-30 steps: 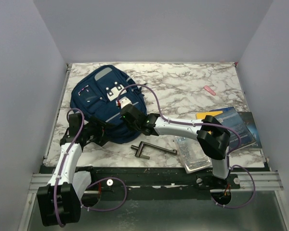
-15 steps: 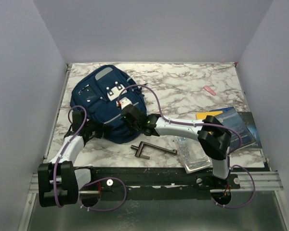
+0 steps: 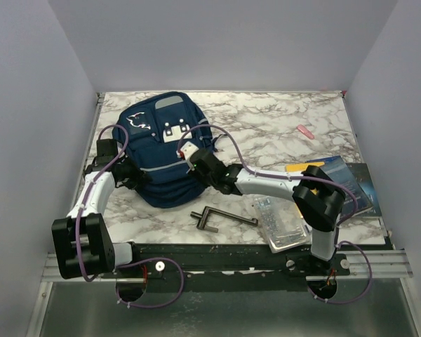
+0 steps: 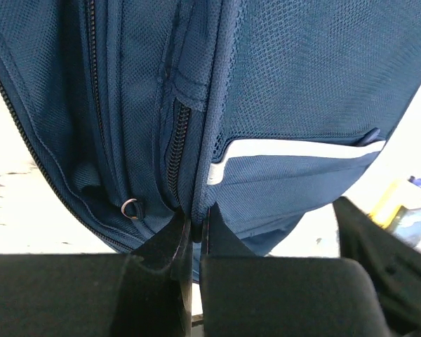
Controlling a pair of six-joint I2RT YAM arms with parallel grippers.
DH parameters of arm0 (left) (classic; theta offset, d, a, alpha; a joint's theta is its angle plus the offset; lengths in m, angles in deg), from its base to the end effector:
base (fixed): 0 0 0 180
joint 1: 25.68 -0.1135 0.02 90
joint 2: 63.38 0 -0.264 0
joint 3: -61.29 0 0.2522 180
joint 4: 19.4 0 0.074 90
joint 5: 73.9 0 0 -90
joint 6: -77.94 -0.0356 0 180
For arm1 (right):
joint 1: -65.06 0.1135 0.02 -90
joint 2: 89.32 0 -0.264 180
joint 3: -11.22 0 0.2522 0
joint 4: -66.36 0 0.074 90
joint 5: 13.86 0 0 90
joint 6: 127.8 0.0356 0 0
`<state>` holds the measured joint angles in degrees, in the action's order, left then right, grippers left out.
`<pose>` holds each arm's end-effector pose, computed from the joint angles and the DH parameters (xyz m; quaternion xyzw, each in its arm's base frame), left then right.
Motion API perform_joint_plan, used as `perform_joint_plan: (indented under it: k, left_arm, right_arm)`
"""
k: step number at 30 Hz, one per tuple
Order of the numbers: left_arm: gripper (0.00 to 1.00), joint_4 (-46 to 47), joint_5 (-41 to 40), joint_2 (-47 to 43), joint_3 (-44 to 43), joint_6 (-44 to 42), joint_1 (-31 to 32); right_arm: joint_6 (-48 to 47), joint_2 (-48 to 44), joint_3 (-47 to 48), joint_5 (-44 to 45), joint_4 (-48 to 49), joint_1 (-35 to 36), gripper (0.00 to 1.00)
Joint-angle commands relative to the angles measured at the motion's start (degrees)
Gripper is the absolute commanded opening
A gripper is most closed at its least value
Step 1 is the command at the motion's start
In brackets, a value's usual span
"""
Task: Pack the student bag
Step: Zip the student bag at the center of the board.
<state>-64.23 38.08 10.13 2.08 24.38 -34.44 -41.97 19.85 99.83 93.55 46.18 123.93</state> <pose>0.2435 0.0240 0.2125 -0.3168 0.8931 -0.2409 0.2097 0.2286 0.3580 0.2038 -0.4160 0.7989 0.0671 0.4291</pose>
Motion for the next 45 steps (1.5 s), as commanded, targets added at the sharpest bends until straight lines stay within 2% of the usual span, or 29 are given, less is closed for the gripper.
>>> perform_joint_plan:
  k: [1,8,13,16,18,19,21,24,25,26,30,45]
  left_arm:
    - [0.0,-0.66,-7.55,-2.16,-1.65,-8.96,-1.53]
    - [0.0,0.18,-9.07,-3.33,-0.46,-12.94,-1.53]
    - [0.0,1.91,-8.99,-3.97,0.72,-14.18,-1.27]
    - [0.0,2.24,-10.34,-4.88,1.06,-14.12,-1.27]
    - [0.0,2.41,-8.99,-4.13,0.95,-13.82,-1.27]
    - [0.0,2.4,-7.97,-3.65,0.61,-13.76,-1.27]
    - [0.0,2.32,-7.96,-3.27,0.11,-13.85,-1.27]
    - [0.0,2.35,-8.83,-3.03,0.01,-13.39,-1.27]
    - [0.0,2.36,-8.03,-2.59,-0.18,-13.29,-1.27]
    - [0.0,2.33,-7.02,-2.35,-0.37,-13.24,-1.27]
    - [0.0,2.41,-8.25,-3.77,0.37,-13.18,-1.26]
    - [0.0,3.25,-5.22,-4.47,0.43,-12.12,-1.27]
  right_arm:
    - [-3.62,-3.47,-3.43,1.32,-1.82,-6.35,0.01]
    - [-5.82,-1.77,-5.2,6.25,8.46,-11.12,0.01]
    - [-13.48,0.47,-4.4,5.33,19.96,-11.5,0.01]
    - [-11.38,1.37,1.03,-1.52,10.78,-11.72,0.01]
    - [-8.65,-0.55,0.31,-9.39,7.38,-12.18,0.01]
    - [-9.36,-2.06,-2.02,-13.43,8.62,-12.2,0.05]
    - [-11.7,-5.46,-9.32,-21.1,16.21,-12.2,0.34]
    - [-16.07,-5.8,-15.18,-26.6,25.4,-12.66,0.46]
    - [-19.62,-4.84,-15.25,-31.45,25.27,-13.28,0.47]
    - [-23.0,-3.88,-15.05,-32.88,24.79,-13.34,0.47]
    - [-24.07,0.77,-9.87,-33.03,20.0,-14.31,0.47]
    - [-31.3,2.98,-8.85,-36.72,22.28,-14.57,0.49]
